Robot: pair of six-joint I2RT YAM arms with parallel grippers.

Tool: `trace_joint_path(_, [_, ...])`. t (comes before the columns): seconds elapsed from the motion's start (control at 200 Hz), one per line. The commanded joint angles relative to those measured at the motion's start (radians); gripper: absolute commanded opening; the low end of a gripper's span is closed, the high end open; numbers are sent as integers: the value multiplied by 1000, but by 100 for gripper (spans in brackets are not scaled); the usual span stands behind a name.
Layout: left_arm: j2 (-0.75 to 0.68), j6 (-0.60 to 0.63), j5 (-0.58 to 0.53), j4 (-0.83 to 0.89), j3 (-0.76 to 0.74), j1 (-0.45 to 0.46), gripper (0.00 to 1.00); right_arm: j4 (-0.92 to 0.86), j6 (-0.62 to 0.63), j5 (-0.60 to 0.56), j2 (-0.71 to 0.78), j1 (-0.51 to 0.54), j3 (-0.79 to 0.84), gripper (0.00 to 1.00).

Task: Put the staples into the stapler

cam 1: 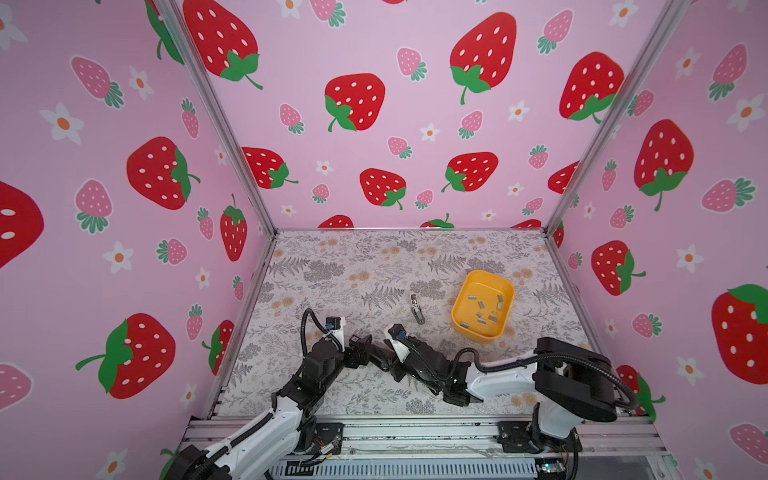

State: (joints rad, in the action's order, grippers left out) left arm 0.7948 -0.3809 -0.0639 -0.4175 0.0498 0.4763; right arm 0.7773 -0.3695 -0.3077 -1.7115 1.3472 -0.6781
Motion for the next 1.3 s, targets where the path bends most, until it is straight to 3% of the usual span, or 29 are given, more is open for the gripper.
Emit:
trace_joint_path(0.0, [28,-24,-11,-83,15,7,99,-18,-12,-5,-97,0,-34,23])
trace_joint_path(0.26, [96,-95,-56,-147,-26,21,99,71,-121,1,-272,24,11,12])
trace_joint_path(0.465, [158,-92,-80,-170,1,51,99,92,-133,-34,-267,43,46,13])
trace_joint_path(0.665, [344,-93,-165,-314,3,114,98,165,-187,-122,-406,120,69,12])
trace_joint_path(0.78, [377,-92,-179,-357,3,124,98,186,-203,-145,-428,124,84,12])
trace_joint_path(0.91, [334,-82,-193,-290,33,128,98,158,-169,-163,-344,120,90,13])
trace_joint_path(1.016, [264,-79,-216,-166,82,125,99,-13,-122,-146,-223,85,9,15])
trace_joint_path(1.166, [172,-50,-171,21,189,103,99,-149,-66,-167,-15,67,-16,38])
trace_joint_path(1.296, [170,-15,-77,81,269,96,99,-234,-74,-195,138,33,33,50])
